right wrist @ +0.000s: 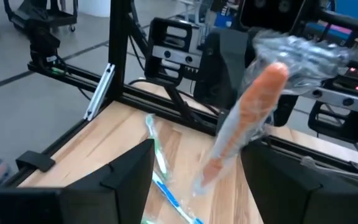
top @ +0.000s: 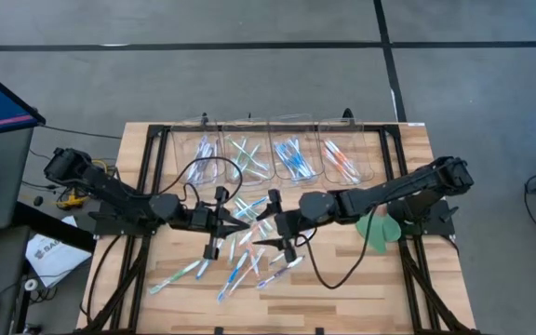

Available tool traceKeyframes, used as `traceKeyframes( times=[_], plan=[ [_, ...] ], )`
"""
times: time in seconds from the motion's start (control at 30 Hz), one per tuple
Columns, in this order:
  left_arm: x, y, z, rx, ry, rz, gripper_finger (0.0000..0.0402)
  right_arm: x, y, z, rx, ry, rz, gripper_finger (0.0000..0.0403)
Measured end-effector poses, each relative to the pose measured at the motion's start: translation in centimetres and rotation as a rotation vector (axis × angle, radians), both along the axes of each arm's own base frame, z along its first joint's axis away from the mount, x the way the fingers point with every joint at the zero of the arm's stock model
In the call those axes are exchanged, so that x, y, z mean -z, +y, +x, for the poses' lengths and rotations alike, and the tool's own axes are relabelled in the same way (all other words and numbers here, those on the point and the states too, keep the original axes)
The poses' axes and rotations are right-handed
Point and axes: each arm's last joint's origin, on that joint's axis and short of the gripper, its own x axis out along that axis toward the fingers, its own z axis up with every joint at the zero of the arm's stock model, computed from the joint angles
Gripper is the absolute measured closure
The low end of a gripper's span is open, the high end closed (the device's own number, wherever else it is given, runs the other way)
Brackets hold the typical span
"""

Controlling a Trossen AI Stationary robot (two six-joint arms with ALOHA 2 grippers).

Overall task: Pick & Place Toothbrushes
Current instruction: Put the orange toothbrush into the right transparent bin

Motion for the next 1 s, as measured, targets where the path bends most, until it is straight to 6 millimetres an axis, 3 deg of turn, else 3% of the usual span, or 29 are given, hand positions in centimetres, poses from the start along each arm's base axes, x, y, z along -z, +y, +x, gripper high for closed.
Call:
traceKeyframes(
  times=[0.47,1.0],
  plan=[
    [0.0,0.1,0.0,-0.007,-0.004,-0.001,0.0400,-0.5,-0.4,0.2,0.016,-0.048,0.022,0.0168],
    [-0.7,1.6,0.3,-0.064,-0.073,-0.029,0.0400,-1.0,-1.3,0.6,0.081,-0.110,0.029,0.0169]
  ],
)
